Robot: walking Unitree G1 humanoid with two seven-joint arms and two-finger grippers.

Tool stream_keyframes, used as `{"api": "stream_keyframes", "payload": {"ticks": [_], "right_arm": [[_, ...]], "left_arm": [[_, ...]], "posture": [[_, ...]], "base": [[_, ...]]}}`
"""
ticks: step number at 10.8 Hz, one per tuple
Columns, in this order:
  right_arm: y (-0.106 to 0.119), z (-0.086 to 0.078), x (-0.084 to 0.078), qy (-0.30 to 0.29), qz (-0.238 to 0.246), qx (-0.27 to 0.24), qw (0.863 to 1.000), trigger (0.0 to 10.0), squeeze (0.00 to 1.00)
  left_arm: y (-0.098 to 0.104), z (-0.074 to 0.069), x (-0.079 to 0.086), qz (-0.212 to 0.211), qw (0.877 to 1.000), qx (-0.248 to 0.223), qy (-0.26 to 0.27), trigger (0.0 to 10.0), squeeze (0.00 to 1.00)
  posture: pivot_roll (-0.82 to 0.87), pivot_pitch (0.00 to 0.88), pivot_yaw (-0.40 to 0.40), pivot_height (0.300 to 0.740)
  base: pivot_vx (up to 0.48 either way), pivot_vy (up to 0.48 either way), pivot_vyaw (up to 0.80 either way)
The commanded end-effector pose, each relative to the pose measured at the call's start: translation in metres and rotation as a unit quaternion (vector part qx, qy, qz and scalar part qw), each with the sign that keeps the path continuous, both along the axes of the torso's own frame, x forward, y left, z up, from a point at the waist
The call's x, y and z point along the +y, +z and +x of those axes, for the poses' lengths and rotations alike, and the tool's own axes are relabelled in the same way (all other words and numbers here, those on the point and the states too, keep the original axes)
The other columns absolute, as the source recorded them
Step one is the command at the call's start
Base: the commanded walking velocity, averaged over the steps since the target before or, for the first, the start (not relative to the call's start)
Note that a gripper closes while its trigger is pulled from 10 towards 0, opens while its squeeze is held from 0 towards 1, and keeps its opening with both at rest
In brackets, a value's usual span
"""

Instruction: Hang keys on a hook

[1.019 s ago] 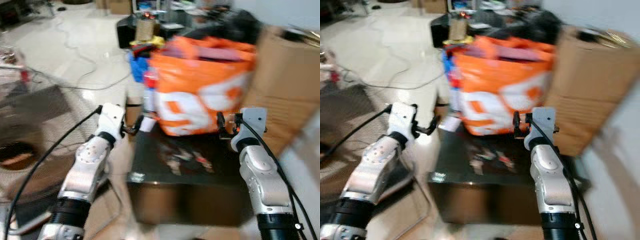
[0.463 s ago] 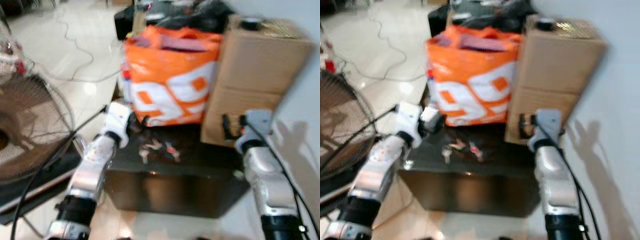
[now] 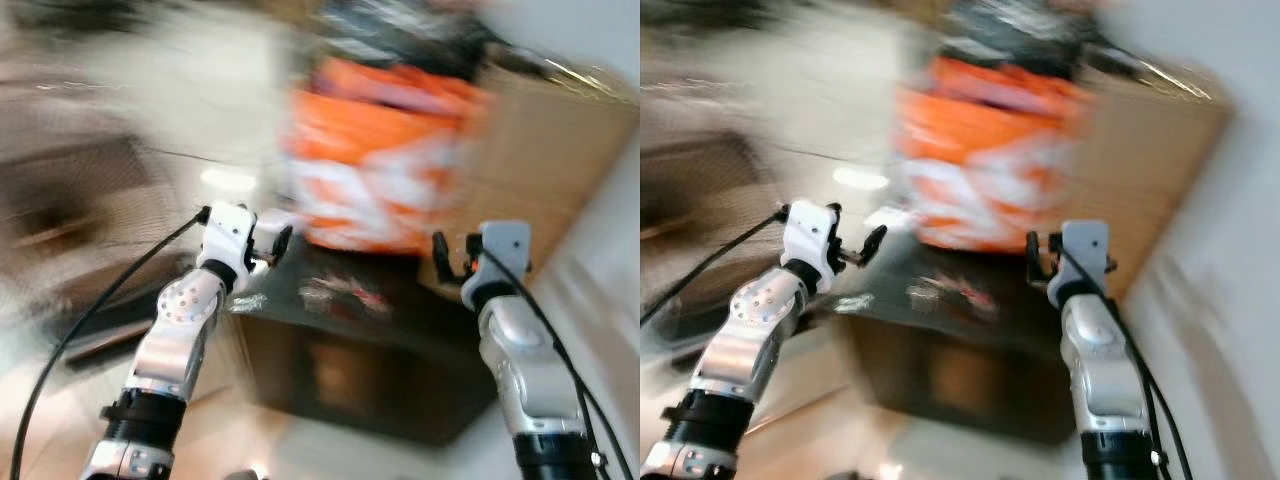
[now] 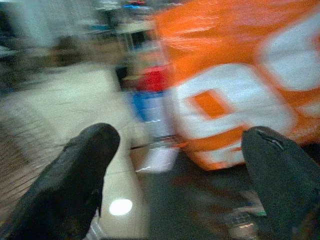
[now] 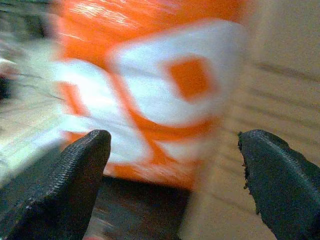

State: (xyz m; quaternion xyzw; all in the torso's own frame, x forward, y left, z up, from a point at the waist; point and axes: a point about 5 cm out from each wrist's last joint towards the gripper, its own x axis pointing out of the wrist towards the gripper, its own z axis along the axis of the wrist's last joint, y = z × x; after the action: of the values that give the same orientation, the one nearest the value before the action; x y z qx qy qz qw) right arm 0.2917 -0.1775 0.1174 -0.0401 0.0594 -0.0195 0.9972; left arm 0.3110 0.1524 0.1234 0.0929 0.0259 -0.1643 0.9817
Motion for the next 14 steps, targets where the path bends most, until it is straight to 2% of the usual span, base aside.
{"api": "stream_keyframes", "payload": {"ticks": [1, 8, 9, 10, 11, 12, 14], "right_arm": [[-0.001, -0.001, -0.001, -0.003, 0.0, 0.005, 1.0, 10.0, 1.0], [-0.003, 0.0, -0.002, 0.004, -0.008, 0.014, 1.0, 10.0, 1.0], [-0.006, -0.001, -0.003, 0.038, -0.025, 0.031, 0.998, 10.0, 1.0], [-0.012, -0.005, -0.001, 0.101, -0.054, 0.062, 0.991, 10.0, 1.0], [-0.02, -0.011, -0.001, 0.159, -0.079, 0.103, 0.979, 10.0, 1.0], [-0.025, -0.013, -0.002, 0.18, -0.09, 0.128, 0.971, 10.0, 1.0], [-0.036, -0.01, 0.008, 0.203, -0.076, 0.159, 0.963, 10.0, 1.0]], "left_arm": [[0.002, 0.002, -0.001, 0.004, 1.0, -0.001, -0.004, 10.0, 0.0], [-0.001, 0.0, -0.003, 0.005, 1.0, 0.0, -0.01, 10.0, 0.0], [-0.003, -0.002, -0.005, -0.003, 1.0, 0.004, -0.014, 10.0, 0.0], [-0.007, -0.005, -0.007, 0.001, 1.0, 0.013, -0.026, 10.0, 0.0], [-0.014, -0.012, -0.008, 0.008, 0.999, 0.03, -0.044, 10.0, 0.0], [-0.021, -0.019, -0.007, 0.014, 0.997, 0.048, -0.059, 10.0, 0.0], [-0.038, -0.035, -0.007, 0.039, 0.992, 0.083, -0.089, 10.0, 0.0]], "posture": [[-0.05, 0.0, 0.009, 0.74], [-0.05, 0.0, -0.006, 0.74], [-0.05, 0.0, -0.011, 0.74], [-0.06, 0.0, -0.02, 0.74], [-0.07, 0.0, -0.025, 0.74], [-0.07, 0.0, -0.026, 0.74], [-0.1, 0.0, -0.047, 0.74]], "base": [[0.356, 0.0, 0.0], [0.349, 0.0, 0.0], [0.0, 0.0, 0.0], [0.0, 0.0, 0.0], [0.0, 0.0, 0.0], [0.0, 0.0, 0.0], [0.0, 0.0, 0.0]]}}
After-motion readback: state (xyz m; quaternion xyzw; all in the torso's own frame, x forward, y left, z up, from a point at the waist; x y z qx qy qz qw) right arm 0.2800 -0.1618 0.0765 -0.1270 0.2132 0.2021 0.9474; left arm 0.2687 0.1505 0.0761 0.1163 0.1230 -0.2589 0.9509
